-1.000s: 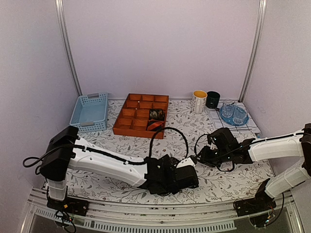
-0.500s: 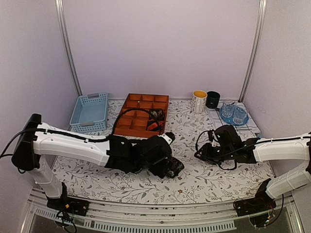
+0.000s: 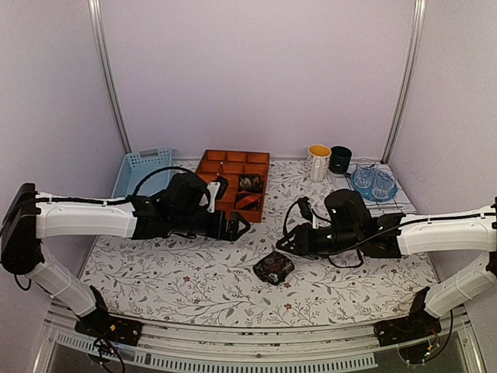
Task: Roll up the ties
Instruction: Pick up the tie from the center of the board.
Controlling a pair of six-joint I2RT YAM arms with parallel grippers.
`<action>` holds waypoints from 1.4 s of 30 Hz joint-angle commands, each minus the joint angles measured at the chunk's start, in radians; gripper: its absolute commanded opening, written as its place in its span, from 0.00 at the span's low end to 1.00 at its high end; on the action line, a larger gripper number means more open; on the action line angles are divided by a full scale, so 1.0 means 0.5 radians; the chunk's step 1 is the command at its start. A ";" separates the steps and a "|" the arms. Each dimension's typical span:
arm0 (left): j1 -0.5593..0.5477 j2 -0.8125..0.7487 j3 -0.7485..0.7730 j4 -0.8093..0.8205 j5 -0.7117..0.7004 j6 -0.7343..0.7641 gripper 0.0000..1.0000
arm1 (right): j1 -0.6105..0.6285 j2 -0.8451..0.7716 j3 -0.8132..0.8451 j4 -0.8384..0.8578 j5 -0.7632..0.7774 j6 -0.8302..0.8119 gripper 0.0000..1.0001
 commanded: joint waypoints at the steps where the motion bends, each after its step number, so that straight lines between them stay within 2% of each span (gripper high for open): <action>1: 0.026 0.056 -0.018 0.194 0.249 -0.052 0.99 | 0.021 0.231 0.016 0.162 -0.175 0.102 0.32; 8: 0.038 0.123 -0.055 0.237 0.334 -0.034 0.97 | 0.018 0.356 -0.017 0.115 -0.131 0.124 0.31; 19: 0.038 0.316 -0.038 0.320 0.525 -0.051 0.94 | 0.018 0.344 -0.114 0.037 -0.060 0.183 0.31; 42: 0.036 0.883 0.363 0.258 1.126 -0.048 0.88 | 0.024 0.469 -0.197 0.093 -0.030 0.164 0.29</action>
